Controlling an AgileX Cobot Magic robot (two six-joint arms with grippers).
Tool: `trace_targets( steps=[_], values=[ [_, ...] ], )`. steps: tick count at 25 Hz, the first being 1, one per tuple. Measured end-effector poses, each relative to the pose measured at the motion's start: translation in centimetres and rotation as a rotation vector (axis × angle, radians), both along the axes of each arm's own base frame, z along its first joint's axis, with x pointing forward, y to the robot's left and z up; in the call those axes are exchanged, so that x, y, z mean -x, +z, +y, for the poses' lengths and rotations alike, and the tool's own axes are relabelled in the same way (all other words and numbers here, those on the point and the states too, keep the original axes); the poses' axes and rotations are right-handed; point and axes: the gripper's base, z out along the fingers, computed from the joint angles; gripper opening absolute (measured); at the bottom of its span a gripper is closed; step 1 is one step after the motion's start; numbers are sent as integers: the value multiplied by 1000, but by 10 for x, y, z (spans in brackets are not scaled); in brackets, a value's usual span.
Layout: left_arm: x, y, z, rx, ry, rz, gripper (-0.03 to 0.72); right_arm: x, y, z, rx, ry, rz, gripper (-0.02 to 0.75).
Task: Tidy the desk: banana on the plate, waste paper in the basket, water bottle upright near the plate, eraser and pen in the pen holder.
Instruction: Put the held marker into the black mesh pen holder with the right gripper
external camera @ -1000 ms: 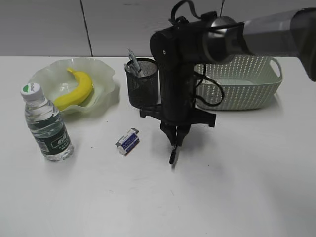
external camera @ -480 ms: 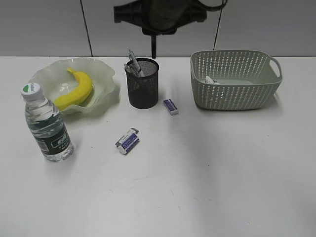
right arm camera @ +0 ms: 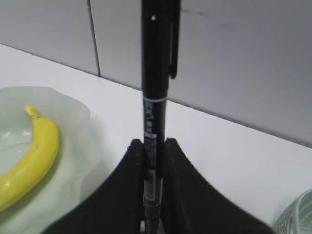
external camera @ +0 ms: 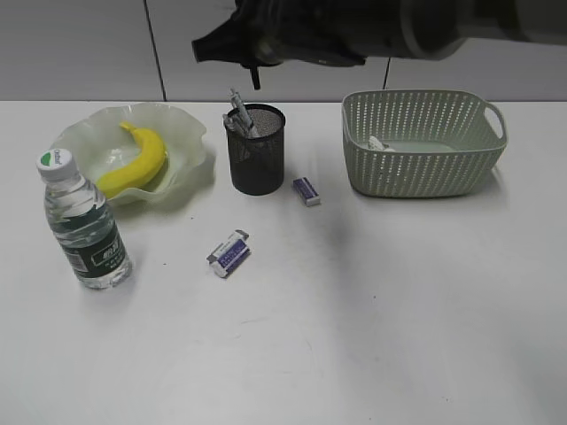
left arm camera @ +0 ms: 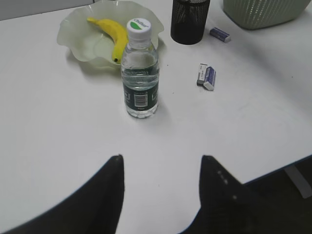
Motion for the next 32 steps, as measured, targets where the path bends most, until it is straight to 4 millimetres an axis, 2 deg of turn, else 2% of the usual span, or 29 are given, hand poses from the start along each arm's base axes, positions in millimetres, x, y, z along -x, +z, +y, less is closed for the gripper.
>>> trace_targets(
  steps=[7, 11, 15, 18, 21, 24, 27, 32],
  values=[
    [0, 0, 0, 0, 0, 0, 374, -21, -48, -8, 17, -5, 66, 88],
    [0, 0, 0, 0, 0, 0, 374, -28, -64, -8, -4, 32, 82, 88],
    [0, 0, 0, 0, 0, 0, 374, -30, -72, -8, -8, 69, 79, 110],
    [0, 0, 0, 0, 0, 0, 374, -31, -71, -7, 8, 88, 62, 218],
    [0, 0, 0, -1, -1, 0, 374, -31, -71, -7, 13, 94, 57, 370],
    [0, 0, 0, -1, -1, 0, 374, -31, -71, -7, 5, 86, 64, 432],
    [0, 0, 0, -1, -1, 0, 374, -29, -61, -12, -19, 13, 89, 447],
    [0, 0, 0, -1, -1, 0, 374, -9, 5, -32, 46, -118, 91, 436]
  ],
)
